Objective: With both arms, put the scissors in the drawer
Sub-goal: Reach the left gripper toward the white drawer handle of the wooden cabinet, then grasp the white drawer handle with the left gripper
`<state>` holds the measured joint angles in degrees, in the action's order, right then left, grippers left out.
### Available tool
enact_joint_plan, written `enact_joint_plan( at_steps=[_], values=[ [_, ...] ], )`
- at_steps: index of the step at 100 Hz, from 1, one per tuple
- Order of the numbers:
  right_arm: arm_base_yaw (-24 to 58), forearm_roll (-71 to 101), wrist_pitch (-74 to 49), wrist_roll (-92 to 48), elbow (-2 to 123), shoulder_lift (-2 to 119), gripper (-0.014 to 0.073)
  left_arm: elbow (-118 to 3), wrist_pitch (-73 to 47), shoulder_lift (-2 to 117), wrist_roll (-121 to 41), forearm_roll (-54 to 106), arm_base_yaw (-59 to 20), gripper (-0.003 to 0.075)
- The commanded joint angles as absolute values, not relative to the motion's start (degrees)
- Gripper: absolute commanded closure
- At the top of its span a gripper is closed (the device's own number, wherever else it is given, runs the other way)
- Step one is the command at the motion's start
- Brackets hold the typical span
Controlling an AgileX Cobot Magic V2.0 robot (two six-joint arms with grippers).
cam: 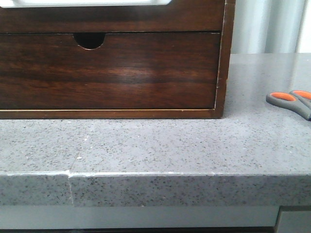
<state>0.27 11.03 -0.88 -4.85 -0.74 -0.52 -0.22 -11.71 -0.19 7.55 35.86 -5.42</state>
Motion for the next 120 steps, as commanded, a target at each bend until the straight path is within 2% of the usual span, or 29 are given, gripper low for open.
enact_joint_plan(
  at_steps=[1,18,37,61,66,71,83,90,104,120],
  values=[
    [-0.2,21.2,8.7,-4.9,-2.4,-2.0,0.0641,0.9,-6.9,-2.1,8.1,43.1,-5.3,0.074],
    [-0.2,42.8,8.1,-4.4,-0.7,-2.0,0.0641,-0.3,-5.7,-2.1,8.1,56.4,-5.5,0.074],
    [-0.2,41.4,-1.0,-6.4,9.4,0.0,0.0641,-12.1,-15.3,1.9,2.5,47.8,-6.1,0.074],
    [-0.2,40.7,-9.5,-6.7,21.6,11.8,0.0631,-25.2,-22.7,21.0,1.0,46.7,-6.2,0.0738],
    [-0.2,43.3,-10.8,-6.7,22.8,14.4,0.0597,-26.8,-23.8,24.4,1.0,49.0,-6.2,0.0728],
    [-0.2,47.0,-12.3,-6.7,23.7,16.8,0.0529,-27.9,-24.9,27.4,0.9,52.1,-6.2,0.0685],
    [-0.2,58.9,-14.4,-6.7,24.3,21.5,0.0256,-29.2,-28.1,33.1,-3.2,65.8,-6.2,0.0488],
    [-0.2,63.1,-16.0,-6.7,24.3,23.5,0.0145,-29.2,-31.2,36.0,-8.3,77.1,-6.2,0.0405],
    [-0.2,63.8,-17.9,-6.7,24.3,26.0,0.0127,-29.3,-36.9,42.0,-16.9,95.4,-6.2,0.0396],
    [-0.2,63.8,-17.2,-6.7,24.3,26.4,0.0127,-30.4,-40.2,47.9,-20.6,106.3,-6.2,0.0396]
  ],
)
